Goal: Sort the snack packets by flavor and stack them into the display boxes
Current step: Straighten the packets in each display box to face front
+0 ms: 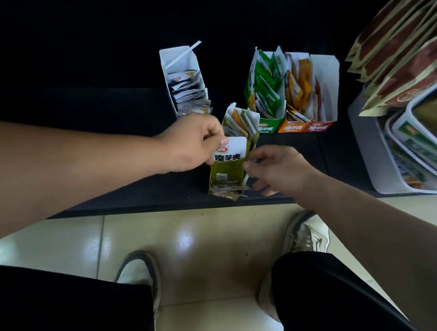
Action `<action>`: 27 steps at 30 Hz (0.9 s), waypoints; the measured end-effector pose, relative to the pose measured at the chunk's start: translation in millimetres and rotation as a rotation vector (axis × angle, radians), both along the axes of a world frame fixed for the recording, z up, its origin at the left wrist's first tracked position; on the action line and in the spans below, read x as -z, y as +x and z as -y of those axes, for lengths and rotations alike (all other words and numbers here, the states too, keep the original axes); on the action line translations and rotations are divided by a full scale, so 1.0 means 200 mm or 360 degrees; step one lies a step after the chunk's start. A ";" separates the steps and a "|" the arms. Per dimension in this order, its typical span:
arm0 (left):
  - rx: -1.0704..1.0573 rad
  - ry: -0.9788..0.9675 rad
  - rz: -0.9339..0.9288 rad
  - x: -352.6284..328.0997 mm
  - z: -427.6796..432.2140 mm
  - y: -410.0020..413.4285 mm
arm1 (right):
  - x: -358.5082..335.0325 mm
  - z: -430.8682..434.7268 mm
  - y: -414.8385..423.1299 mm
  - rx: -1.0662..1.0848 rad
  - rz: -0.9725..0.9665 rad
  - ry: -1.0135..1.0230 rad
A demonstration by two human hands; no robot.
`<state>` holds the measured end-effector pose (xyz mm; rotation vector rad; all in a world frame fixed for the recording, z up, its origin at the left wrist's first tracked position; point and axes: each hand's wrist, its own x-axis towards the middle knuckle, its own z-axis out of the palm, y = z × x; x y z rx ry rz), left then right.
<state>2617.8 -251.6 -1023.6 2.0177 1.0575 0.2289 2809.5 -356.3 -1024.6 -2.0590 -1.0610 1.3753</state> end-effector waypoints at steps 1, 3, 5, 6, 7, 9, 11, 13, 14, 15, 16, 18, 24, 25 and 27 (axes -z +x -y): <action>0.0007 0.0007 -0.0015 0.00 0.00 -0.01 | -0.01 0.00 0.00 -0.0011 0.0024 0.0021; 0.0002 0.0016 0.0002 0.00 0.00 -0.02 | -0.01 0.01 -0.01 -0.0028 0.0083 0.0089; -0.0032 0.0000 0.0093 -0.01 -0.01 -0.02 | -0.01 0.01 -0.02 -0.0013 0.0149 0.0167; -0.0059 -0.0026 0.0162 -0.02 -0.02 -0.01 | 0.00 0.01 -0.02 0.0011 0.0168 0.0200; -0.0090 -0.0051 0.0231 -0.03 -0.02 -0.01 | 0.00 0.01 -0.02 0.0041 0.0165 0.0226; -0.0160 -0.0087 0.0341 -0.04 -0.03 0.00 | 0.00 0.01 -0.03 0.0084 0.0113 0.0255; -0.0228 -0.0152 0.0356 -0.06 -0.03 0.01 | 0.01 0.00 -0.03 0.0077 0.0109 0.0260; -0.0299 -0.0276 0.0293 -0.07 -0.03 0.02 | 0.01 -0.01 -0.04 0.0030 0.0134 0.0261; -0.0343 -0.0336 0.0259 -0.07 -0.03 0.02 | 0.02 -0.01 -0.04 0.0009 0.0131 0.0263; -0.0386 -0.0375 0.0218 -0.08 -0.03 0.01 | 0.02 -0.01 -0.04 0.0002 0.0116 0.0262; -0.0412 -0.0400 0.0169 -0.08 -0.04 0.00 | 0.03 -0.01 -0.04 0.0002 0.0099 0.0260; -0.0420 -0.0458 0.0053 -0.09 -0.05 -0.02 | 0.03 -0.01 -0.04 -0.0007 0.0081 0.0255; -0.0450 -0.0463 0.0037 -0.12 -0.06 -0.05 | 0.01 0.00 -0.02 0.0037 0.0104 0.0271; -0.0469 -0.0468 0.0084 -0.12 -0.07 -0.06 | 0.01 0.00 -0.01 0.0047 0.0108 0.0275; -0.0478 -0.0414 0.0131 -0.11 -0.09 -0.06 | 0.00 0.01 -0.01 0.0062 0.0112 0.0269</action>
